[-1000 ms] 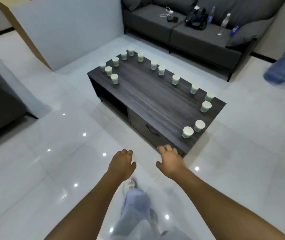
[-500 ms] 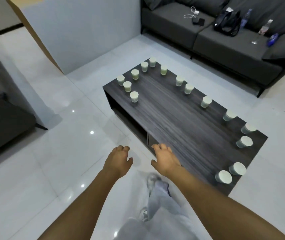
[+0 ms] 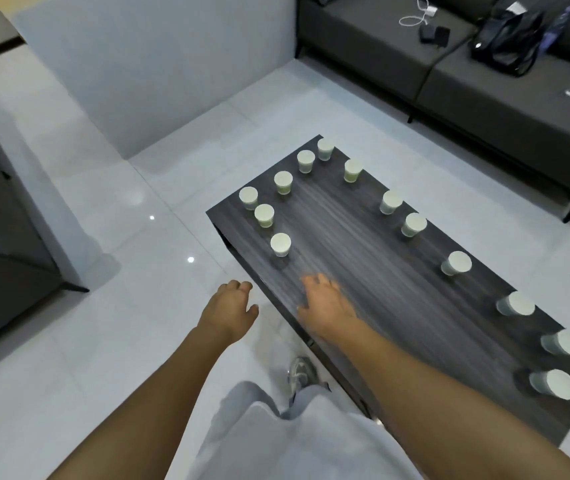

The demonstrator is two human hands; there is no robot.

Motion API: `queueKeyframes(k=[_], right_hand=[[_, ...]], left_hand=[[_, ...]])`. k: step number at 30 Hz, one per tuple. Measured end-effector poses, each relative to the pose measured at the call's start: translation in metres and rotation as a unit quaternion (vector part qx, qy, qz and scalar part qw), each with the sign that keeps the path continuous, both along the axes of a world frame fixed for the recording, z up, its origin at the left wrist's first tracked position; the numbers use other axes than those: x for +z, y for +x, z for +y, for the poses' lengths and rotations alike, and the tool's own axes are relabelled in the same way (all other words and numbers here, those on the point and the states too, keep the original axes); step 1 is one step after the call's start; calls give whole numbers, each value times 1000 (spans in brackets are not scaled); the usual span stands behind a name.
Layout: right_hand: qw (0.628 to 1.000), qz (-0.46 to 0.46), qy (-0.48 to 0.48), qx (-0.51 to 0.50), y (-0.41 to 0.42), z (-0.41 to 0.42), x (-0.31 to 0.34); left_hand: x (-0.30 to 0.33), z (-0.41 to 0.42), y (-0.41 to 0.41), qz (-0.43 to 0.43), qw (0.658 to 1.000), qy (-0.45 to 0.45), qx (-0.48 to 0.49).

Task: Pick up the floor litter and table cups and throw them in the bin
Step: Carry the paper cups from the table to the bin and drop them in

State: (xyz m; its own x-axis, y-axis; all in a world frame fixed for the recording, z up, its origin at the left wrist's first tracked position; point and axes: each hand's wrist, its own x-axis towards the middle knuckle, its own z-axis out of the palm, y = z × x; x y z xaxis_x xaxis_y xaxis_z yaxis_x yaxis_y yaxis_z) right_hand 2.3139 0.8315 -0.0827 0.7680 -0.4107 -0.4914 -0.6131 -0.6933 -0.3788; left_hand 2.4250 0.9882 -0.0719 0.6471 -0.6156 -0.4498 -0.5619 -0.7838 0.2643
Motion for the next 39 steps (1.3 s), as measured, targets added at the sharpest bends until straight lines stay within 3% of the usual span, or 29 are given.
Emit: queueKeyframes(k=[9, 21, 30, 39], right_hand=[[998, 35, 20, -46, 89, -50, -19], [962, 81, 68, -253, 227, -89, -50], [932, 124, 101, -325, 265, -88, -122], [933, 129, 85, -325, 295, -90, -230]], left_hand=[[-20, -55, 109, 31, 998, 39, -41], [-47, -158, 295, 51, 962, 98, -250], [-116, -206, 333, 87, 926, 126, -345], [-234, -249, 329, 16, 902, 120, -414]])
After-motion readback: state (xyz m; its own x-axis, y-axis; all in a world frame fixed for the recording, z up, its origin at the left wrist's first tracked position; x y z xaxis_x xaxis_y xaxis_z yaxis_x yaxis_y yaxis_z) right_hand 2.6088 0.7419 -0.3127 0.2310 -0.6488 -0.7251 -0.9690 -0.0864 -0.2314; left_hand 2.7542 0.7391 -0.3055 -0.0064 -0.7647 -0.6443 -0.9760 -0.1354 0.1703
